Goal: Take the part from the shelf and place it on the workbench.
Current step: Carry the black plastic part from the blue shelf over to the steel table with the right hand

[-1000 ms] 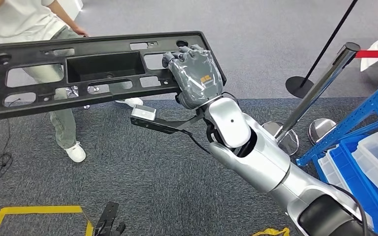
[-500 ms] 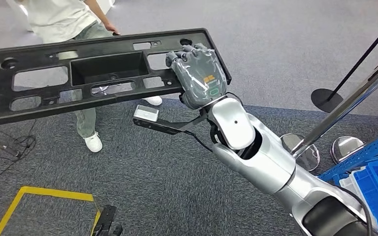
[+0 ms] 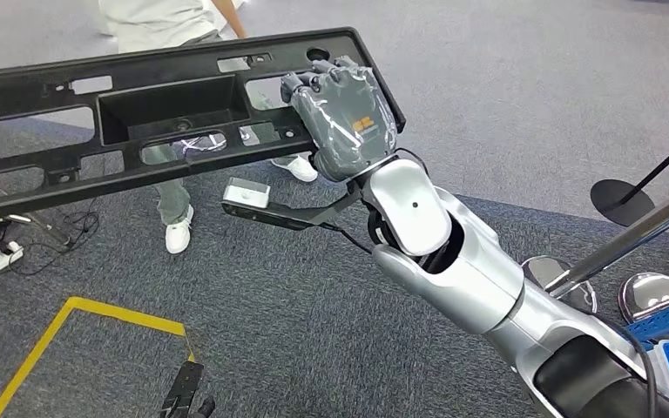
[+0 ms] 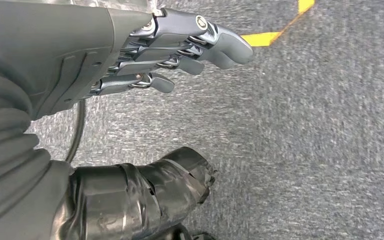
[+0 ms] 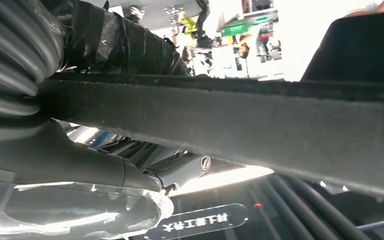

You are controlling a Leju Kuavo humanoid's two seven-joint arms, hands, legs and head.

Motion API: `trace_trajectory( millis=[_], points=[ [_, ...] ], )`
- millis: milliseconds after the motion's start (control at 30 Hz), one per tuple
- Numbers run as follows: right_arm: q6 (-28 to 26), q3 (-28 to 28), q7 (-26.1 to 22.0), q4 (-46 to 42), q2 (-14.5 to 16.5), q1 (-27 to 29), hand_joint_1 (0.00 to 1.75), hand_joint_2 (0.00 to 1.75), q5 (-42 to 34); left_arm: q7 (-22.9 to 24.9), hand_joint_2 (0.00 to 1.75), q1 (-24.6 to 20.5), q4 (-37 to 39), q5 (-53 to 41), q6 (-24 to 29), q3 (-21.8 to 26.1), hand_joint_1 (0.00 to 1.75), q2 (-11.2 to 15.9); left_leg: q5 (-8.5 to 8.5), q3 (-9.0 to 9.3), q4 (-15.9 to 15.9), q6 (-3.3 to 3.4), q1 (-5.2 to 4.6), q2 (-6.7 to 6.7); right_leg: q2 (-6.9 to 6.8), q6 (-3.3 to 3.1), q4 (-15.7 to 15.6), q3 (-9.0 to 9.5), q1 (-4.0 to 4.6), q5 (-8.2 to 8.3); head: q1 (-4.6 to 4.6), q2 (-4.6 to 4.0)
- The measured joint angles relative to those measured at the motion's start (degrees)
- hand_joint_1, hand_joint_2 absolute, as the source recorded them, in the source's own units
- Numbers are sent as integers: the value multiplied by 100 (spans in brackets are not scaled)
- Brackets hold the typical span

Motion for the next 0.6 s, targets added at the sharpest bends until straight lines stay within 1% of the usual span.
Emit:
trace_trajectory(
  millis=[33,67,100,133,167,200,233,267,300,333,367,400,433,467,500,533,567,600],
  points=[
    [0,0,-1,-8,-1,-12,175,175,-5,4,175,3,0,-4,-4,0,0,8,21,30,-42,26,20,-60,51,29,26,4,-3,-34,9,0],
    [1,0,-3,-19,-2,-25,175,175,-7,11,175,2,0,-7,-10,0,0,11,41,62,-83,55,43,-112,157,49,158,-44,-5,-128,18,0],
    [2,0,-5,-27,-4,-39,175,175,-7,20,175,-3,0,-10,-16,0,0,13,57,88,-111,78,63,-164,295,62,413,-157,-9,-273,36,0],
    [7,0,-3,-36,-6,-48,175,175,-5,35,175,-16,0,-21,-24,0,0,13,58,94,-117,92,61,-218,411,65,773,-322,-9,-443,49,0],
    [23,0,2,-44,-12,-54,175,175,1,59,175,-29,0,-36,-31,0,0,13,57,95,-113,105,60,-277,476,67,1163,-519,-7,-597,60,0],
    [60,0,16,-58,-25,-54,175,175,13,90,175,-39,1,-55,-36,0,0,14,54,96,-106,109,58,-349,503,70,1441,-674,-6,-659,67,0],
    [116,0,40,-85,-46,-55,175,175,29,130,175,-45,1,-81,-39,0,0,17,48,97,-95,109,56,-427,513,71,1521,-740,-7,-606,69,0],
    [180,0,68,-121,-73,-61,175,175,45,168,175,-47,1,-103,-40,0,0,20,39,98,-78,103,57,-507,525,68,1379,-700,-10,-452,70,0],
    [242,0,93,-166,-105,-71,175,175,58,203,175,-50,1,-129,-39,0,0,23,24,98,-50,90,60,-589,569,63,1048,-565,-18,-231,71,0],
    [288,0,113,-208,-137,-82,175,175,64,230,175,-55,0,-152,-39,0,0,27,3,84,-14,71,65,-662,691,54,678,-403,-35,-61,72,0],
    [313,0,124,-250,-165,-90,175,175,65,250,175,-69,1,-167,-39,-1,0,32,-19,54,38,46,64,-732,815,49,367,-265,-59,44,63,0],
    [329,-1,131,-291,-195,-94,175,175,64,261,175,-85,1,-180,-39,-1,0,39,-31,18,75,18,72,-794,917,42,166,-175,-68,89,65,0],
    [337,-1,140,-330,-220,-96,175,175,63,263,175,-98,1,-184,-39,-2,0,54,-32,-17,92,-15,85,-854,970,27,94,-143,-65,68,66,0],
    [343,-2,155,-369,-239,-98,175,175,62,261,175,-106,2,-190,-38,-2,0,69,-25,-42,95,-53,97,-915,930,7,67,-129,-57,71,67,0],
    [352,-2,169,-404,-257,-101,175,175,62,254,175,-105,2,-202,-36,-2,0,92,-19,-58,80,-85,113,-936,869,-23,53,-116,-54,81,76,0],
    [361,-2,182,-440,-270,-100,175,175,62,245,175,-109,2,-218,-35,-3,0,104,-34,-74,105,-121,105,-863,808,-52,29,-91,-63,86,64,0],
    [368,-2,192,-477,-285,-99,175,175,62,237,175,-129,2,-239,-33,-4,0,113,-93,-126,215,-155,94,-723,745,-78,3,-65,-77,90,44,0],
    [373,-2,198,-513,-303,-97,175,175,60,227,175,-168,2,-262,-32,-5,0,121,-196,-228,425,-188,91,-550,679,-99,-16,-40,-84,88,25,0]
  ],
)
